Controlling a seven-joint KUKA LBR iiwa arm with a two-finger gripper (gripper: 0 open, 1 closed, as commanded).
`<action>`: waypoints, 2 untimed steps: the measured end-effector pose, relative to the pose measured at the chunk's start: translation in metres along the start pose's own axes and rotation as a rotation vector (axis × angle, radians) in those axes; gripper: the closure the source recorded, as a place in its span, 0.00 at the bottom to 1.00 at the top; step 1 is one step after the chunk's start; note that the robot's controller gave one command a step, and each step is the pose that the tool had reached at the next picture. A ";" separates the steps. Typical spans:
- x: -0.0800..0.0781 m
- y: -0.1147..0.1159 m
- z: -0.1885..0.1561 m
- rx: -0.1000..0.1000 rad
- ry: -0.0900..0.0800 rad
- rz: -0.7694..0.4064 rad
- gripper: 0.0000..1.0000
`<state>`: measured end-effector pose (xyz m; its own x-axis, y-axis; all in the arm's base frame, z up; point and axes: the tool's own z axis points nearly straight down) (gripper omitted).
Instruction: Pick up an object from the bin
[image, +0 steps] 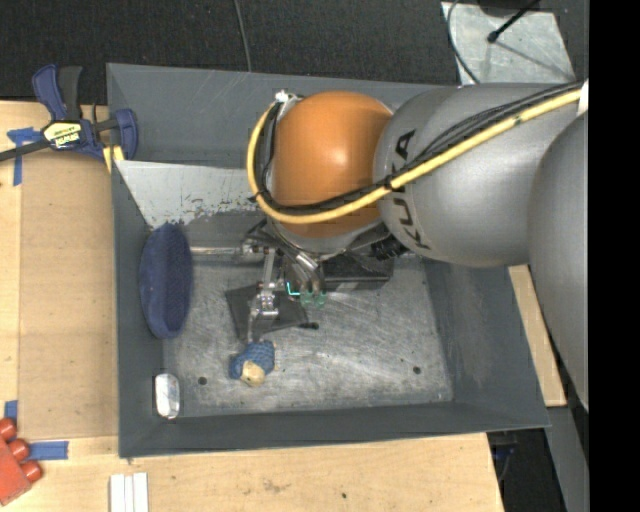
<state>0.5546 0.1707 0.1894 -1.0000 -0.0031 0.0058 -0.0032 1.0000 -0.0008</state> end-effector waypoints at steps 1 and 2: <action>-0.043 -0.055 0.116 -0.002 -0.010 -0.060 0.00; -0.046 -0.052 0.109 -0.004 -0.023 -0.062 1.00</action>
Offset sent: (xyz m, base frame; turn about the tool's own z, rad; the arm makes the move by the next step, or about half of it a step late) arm 0.0399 -0.0526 -0.1154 -0.0641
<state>0.5998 0.1186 0.0800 -0.9978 -0.0646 -0.0168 -0.0647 0.9979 0.0032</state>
